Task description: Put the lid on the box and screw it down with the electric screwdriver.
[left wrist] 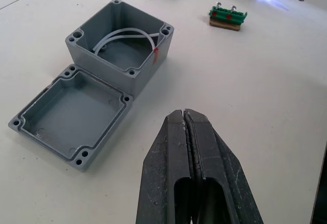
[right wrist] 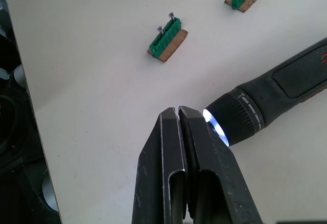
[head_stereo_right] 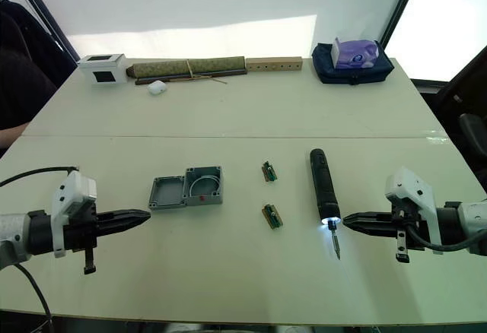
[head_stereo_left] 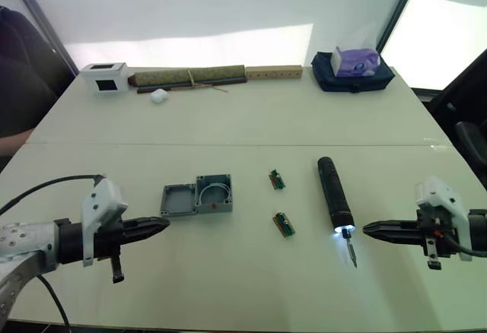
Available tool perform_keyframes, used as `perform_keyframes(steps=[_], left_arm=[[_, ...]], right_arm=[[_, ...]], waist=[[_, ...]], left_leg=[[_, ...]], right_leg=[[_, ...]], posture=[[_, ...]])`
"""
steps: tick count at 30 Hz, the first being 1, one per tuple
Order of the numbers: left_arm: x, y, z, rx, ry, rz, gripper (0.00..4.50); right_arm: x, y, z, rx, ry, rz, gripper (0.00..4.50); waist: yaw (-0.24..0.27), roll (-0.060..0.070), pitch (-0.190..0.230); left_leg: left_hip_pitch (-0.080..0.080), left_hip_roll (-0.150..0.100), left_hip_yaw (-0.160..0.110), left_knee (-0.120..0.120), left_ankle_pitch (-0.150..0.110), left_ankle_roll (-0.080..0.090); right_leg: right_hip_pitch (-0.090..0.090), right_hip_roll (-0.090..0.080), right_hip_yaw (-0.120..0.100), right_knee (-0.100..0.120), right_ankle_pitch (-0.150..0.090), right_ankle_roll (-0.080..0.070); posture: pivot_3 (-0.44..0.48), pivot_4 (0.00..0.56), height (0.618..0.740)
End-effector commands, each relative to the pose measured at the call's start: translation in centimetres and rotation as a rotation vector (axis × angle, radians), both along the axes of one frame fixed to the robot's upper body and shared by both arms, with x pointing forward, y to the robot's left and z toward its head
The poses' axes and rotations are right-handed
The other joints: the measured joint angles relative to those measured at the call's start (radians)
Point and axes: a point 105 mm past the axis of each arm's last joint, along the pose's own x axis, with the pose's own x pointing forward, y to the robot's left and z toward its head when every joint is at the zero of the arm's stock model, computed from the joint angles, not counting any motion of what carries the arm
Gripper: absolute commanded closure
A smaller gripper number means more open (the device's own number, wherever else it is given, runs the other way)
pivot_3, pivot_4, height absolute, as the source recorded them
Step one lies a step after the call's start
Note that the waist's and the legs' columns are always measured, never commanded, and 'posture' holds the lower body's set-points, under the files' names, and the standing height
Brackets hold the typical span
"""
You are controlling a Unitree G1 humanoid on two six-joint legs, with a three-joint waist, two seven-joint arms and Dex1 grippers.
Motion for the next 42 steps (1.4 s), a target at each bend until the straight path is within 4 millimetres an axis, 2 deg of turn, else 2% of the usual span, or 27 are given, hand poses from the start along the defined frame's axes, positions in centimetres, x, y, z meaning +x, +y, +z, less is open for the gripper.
perform_keyframes(steps=[1, 15, 22, 26, 30, 33, 36, 39, 40, 41, 42], left_arm=[[0.0, -0.2, 0.5, 0.010, -0.024, -0.020, 4.50], [0.8, -0.7, 1.5, -0.001, -0.054, -0.032, 4.50], [1.6, -1.2, 1.1, 0.014, -0.022, -0.012, 4.50], [2.1, -2.0, 1.1, 0.075, -0.040, -0.083, 4.50], [3.6, -3.6, 1.3, 0.109, -0.105, -0.157, 4.50], [4.0, -4.7, 1.1, 0.122, -0.128, -0.229, 3.80], [4.4, -5.9, 0.1, 0.170, -0.153, -0.328, 2.65], [5.1, -6.7, -2.2, 0.277, -0.182, -0.442, 1.33], [5.6, -6.8, -3.2, 0.335, -0.205, -0.482, 1.08], [5.8, -6.9, -3.8, 0.373, -0.220, -0.509, 0.49], [6.3, -6.9, -4.1, 0.394, -0.242, -0.516, 0.18]], right_arm=[[0.0, -0.1, 0.9, -0.014, -0.033, 0.007, 4.47], [0.2, 0.5, 0.5, -0.006, -0.041, 0.007, 4.47], [0.1, 0.6, 0.6, -0.003, -0.044, 0.003, 4.47], [0.0, 1.2, 0.8, 0.007, -0.055, 0.001, 4.47], [0.2, 1.7, 0.9, 0.016, -0.068, -0.006, 4.47], [0.4, 2.2, 1.1, 0.025, -0.082, -0.009, 4.50], [0.6, 2.7, 1.1, 0.028, -0.092, -0.003, 4.50], [0.8, 3.3, 1.1, 0.036, -0.112, -0.001, 4.50], [0.9, 3.5, 1.2, 0.042, -0.123, -0.005, 4.50], [0.9, 3.7, 1.3, 0.045, -0.130, -0.009, 4.50], [0.9, 3.7, 1.3, 0.048, -0.134, -0.014, 4.50]], waist=[[0.000, 0.000, 0.000], [0.000, 0.000, 0.000], [0.001, 0.000, 0.000], [0.001, 0.000, 0.000], [0.001, 0.000, 0.000], [0.001, 0.000, 0.000], [-0.001, 0.000, 0.000], [0.001, 0.000, 0.000], [0.001, 0.000, 0.000], [0.001, 0.000, 0.000], [0.001, 0.000, 0.000]], left_leg=[[0.000, 0.000, 0.000, 0.000, 0.000, 0.000], [0.000, 0.000, 0.000, 0.000, 0.000, 0.000], [0.000, 0.000, 0.000, 0.000, 0.000, 0.000], [0.000, 0.000, 0.000, 0.000, 0.000, 0.000], [0.000, 0.000, 0.000, 0.000, 0.000, 0.000], [0.000, 0.000, 0.000, 0.000, 0.000, 0.000], [-0.001, 0.000, 0.000, 0.000, 0.000, 0.000], [-0.001, -0.001, 0.000, 0.000, 0.000, 0.000], [-0.001, -0.001, 0.000, 0.000, 0.000, 0.000], [-0.001, -0.001, 0.000, 0.000, 0.000, 0.000], [0.000, -0.001, 0.000, 0.000, 0.000, 0.000]], right_leg=[[0.000, 0.000, 0.000, 0.000, 0.000, 0.000], [0.000, 0.000, 0.000, 0.000, 0.000, 0.000], [0.000, 0.000, 0.000, 0.000, 0.000, 0.000], [0.000, 0.000, 0.000, 0.000, 0.000, 0.000], [0.000, 0.001, 0.000, 0.000, 0.000, 0.000], [0.000, 0.001, 0.000, 0.000, 0.000, 0.000], [0.000, 0.001, 0.000, 0.000, 0.000, 0.000], [-0.001, 0.002, 0.000, 0.000, 0.000, 0.000], [0.000, 0.002, 0.000, 0.000, 0.000, 0.000], [0.000, 0.002, 0.000, 0.000, 0.000, 0.000], [0.000, 0.002, 0.000, 0.001, 0.000, 0.000]], posture=[[0.000, 0.150, 0.740], [0.000, 0.150, 0.740], [0.000, 0.150, 0.740], [0.000, 0.150, 0.740], [0.000, 0.150, 0.740], [0.000, 0.150, 0.740], [0.000, 0.150, 0.740], [0.000, 0.150, 0.740], [0.000, 0.150, 0.740], [0.000, 0.150, 0.740], [0.000, 0.150, 0.740]])
